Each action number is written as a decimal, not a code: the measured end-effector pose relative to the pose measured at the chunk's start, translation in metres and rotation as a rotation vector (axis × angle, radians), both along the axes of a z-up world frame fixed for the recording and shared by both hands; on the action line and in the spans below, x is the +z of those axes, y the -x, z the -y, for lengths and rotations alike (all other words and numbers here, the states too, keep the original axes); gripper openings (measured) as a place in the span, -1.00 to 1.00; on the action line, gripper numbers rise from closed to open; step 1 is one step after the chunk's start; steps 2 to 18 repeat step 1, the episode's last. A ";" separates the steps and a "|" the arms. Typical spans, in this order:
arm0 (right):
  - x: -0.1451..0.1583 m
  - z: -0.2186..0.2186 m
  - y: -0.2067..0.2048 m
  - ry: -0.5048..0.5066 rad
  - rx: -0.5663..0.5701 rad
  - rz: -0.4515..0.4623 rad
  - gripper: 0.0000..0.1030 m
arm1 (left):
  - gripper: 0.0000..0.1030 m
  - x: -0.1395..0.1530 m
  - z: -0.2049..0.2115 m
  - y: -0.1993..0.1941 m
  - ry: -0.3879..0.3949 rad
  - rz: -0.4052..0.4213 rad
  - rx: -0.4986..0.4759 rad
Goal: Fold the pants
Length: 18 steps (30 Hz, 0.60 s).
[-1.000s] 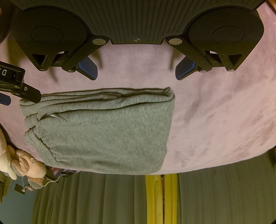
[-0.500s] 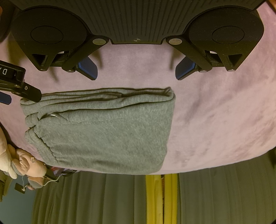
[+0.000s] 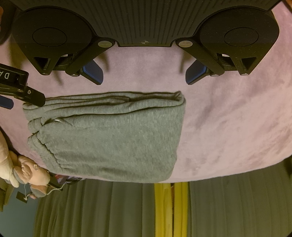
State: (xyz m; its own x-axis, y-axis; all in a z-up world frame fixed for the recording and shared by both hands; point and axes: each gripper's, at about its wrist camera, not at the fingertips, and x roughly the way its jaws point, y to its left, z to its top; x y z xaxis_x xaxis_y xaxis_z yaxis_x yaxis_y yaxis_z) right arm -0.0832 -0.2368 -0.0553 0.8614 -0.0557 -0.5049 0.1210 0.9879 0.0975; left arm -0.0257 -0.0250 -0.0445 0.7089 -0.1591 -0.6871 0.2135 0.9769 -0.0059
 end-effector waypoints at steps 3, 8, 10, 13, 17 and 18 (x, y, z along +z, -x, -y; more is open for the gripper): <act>0.000 0.000 0.000 0.000 0.000 0.000 0.92 | 0.95 0.000 0.000 0.000 0.000 -0.003 -0.001; 0.000 0.000 0.000 0.000 0.000 0.000 0.92 | 0.95 0.000 0.000 0.000 0.000 -0.003 -0.001; 0.000 0.000 0.000 0.000 0.000 0.000 0.92 | 0.95 0.000 0.000 0.000 0.000 -0.003 -0.001; 0.000 0.000 0.000 0.000 0.000 0.000 0.92 | 0.95 0.000 0.000 0.000 0.000 -0.003 -0.001; 0.000 0.000 0.000 0.000 0.000 0.000 0.92 | 0.95 0.000 0.000 0.000 0.000 -0.003 -0.001; 0.000 0.000 0.000 0.000 0.000 0.000 0.92 | 0.95 0.000 0.000 0.000 0.000 -0.003 -0.001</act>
